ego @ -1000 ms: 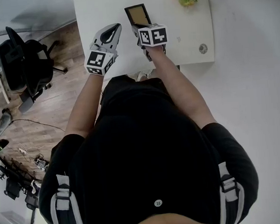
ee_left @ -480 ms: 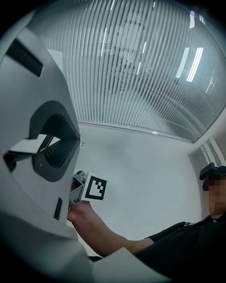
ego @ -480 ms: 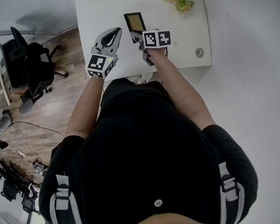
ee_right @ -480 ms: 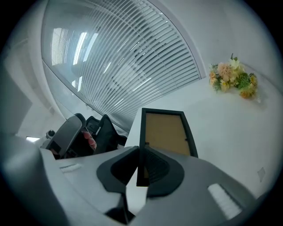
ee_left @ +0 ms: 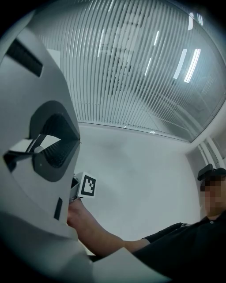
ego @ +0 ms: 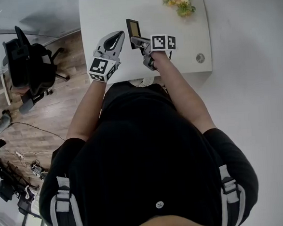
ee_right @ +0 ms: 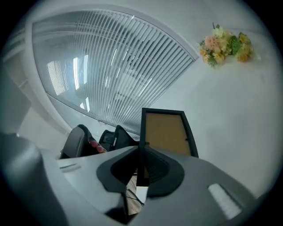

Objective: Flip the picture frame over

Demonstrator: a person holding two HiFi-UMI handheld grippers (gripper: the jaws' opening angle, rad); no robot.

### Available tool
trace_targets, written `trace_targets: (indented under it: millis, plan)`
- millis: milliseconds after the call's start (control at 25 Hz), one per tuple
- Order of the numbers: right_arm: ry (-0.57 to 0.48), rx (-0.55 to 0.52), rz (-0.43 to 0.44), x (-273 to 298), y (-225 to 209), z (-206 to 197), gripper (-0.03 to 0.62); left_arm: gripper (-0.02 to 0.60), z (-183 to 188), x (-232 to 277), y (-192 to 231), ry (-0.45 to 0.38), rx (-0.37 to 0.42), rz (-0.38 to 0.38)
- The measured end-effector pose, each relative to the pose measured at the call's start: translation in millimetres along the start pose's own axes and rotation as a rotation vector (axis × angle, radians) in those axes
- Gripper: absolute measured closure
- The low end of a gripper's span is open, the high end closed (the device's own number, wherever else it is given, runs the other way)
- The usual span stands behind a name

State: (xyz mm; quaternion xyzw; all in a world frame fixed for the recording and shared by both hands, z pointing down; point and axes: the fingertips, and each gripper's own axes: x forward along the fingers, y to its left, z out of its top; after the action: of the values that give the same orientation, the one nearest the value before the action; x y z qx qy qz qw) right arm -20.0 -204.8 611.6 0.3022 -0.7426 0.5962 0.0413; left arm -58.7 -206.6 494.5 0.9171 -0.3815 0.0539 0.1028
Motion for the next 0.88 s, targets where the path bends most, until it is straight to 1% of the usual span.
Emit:
trace_targets:
  millis: [240, 440, 680, 800, 880]
  plan:
    - [-0.032, 0.096, 0.125, -2.1, 7.1, -0.6, 0.543, 0.577, 0.1, -1.1, 0.2, 0.000, 0.019, 0.001]
    - [-0.086, 0.222, 0.258, -9.2, 7.7, 9.6, 0.543, 0.577, 1.6, 0.2, 4.0, -0.006, 0.017, 0.012]
    - [-0.108, 0.379, 0.358, -5.7, -7.6, 12.1, 0.543, 0.577, -1.6, 0.1, 11.0, -0.012, -0.005, 0.021]
    - [-0.102, 0.414, 0.422, -1.0, -11.0, 9.5, 0.543, 0.577, -6.5, 0.8, 12.1, -0.008, -0.009, 0.024]
    - [-0.095, 0.433, 0.444, 1.5, -15.2, 6.8, 0.543, 0.577, -11.9, 1.5, 12.7, 0.000, -0.015, 0.024]
